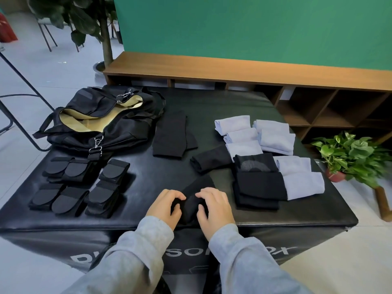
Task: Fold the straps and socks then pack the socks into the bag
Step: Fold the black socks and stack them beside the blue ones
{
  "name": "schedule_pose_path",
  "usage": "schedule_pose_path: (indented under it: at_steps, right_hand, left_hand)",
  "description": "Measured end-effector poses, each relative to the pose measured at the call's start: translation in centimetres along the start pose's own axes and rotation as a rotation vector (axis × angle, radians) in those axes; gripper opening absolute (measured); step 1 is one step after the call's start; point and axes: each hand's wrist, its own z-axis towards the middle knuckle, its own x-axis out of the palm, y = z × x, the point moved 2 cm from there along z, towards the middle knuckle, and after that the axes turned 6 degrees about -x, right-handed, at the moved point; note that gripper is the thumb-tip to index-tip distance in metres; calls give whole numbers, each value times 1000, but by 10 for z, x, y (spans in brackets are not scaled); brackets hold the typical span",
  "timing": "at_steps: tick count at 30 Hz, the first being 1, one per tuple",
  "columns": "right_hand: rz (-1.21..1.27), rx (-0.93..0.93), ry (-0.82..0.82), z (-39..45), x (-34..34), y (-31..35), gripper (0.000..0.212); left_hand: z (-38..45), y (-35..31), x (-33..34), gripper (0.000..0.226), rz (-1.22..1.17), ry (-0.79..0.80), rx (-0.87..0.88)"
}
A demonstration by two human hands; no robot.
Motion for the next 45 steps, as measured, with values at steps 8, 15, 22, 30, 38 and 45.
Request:
schedule_pose_path:
  at_steps: [8,15,22,30,38,45]
  right_hand:
    - [105,155,-4,18,-23,-10,53]
    - [290,372,46,23,-45,-14,58]
    - [433,396,-116,24,-54,-20,54]
    - [186,301,-199,44,-63,-36,16]
    - [41,294,-7,102,-67,-38,26]
    - [-171,254,395,130,-44,-48,46]
  left_hand:
    - [8,-17,-10,55,-109,-21,143]
    - [17,-32,-10,61,-272,-47,164]
    - [25,-44,2,47,-306,-79,117]
    - [51,-66,12,29,-273,29,106]
    - [95,-82,16,43,-78,-26,80]
    - [118,-82,38,63,487,70,-25]
